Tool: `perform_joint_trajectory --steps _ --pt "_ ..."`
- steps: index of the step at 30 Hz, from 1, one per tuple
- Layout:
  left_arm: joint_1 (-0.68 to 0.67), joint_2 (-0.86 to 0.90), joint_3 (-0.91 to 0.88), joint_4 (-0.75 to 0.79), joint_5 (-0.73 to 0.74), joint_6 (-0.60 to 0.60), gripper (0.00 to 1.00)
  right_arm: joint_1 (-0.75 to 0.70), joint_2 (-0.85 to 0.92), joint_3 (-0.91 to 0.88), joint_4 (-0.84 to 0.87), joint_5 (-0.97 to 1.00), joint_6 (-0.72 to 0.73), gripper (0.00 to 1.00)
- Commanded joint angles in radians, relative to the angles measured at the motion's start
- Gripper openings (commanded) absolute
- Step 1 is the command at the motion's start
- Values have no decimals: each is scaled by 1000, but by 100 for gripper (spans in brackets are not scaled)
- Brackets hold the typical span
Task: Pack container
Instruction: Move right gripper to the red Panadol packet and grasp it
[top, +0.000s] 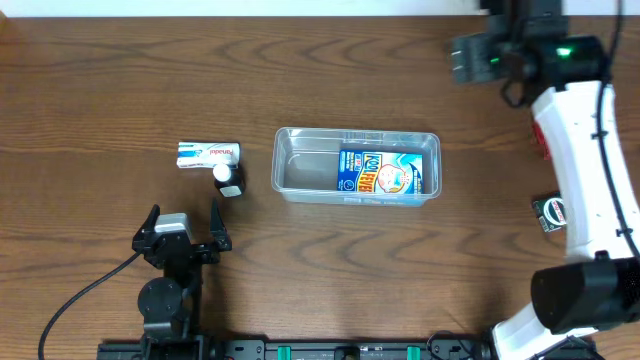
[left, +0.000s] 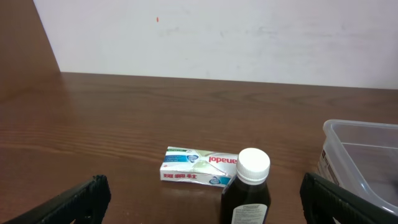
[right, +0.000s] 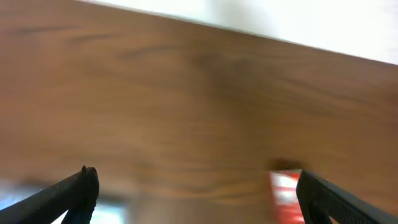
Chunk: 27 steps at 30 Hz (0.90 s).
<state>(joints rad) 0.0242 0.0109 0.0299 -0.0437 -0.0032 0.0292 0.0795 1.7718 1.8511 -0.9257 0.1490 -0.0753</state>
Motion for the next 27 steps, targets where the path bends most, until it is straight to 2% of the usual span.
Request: perform_joint_trajectory --steps 1,7,16,21,27 --pt "-3 -7 -26 -26 -5 -2 98 -78 -3 -45 51 188 6 99" --pt "-3 -7 -26 -26 -5 -2 98 -229 -3 -189 228 182 -113 99" --pt "-3 -7 -26 -26 -5 -2 98 -454 -2 -491 527 -58 -222 99" --pt "-3 -7 -26 -26 -5 -2 98 -517 -2 -597 620 -188 -221 99" --pt "-3 -7 -26 -26 -5 -2 98 -518 62 -636 683 -199 -264 99"
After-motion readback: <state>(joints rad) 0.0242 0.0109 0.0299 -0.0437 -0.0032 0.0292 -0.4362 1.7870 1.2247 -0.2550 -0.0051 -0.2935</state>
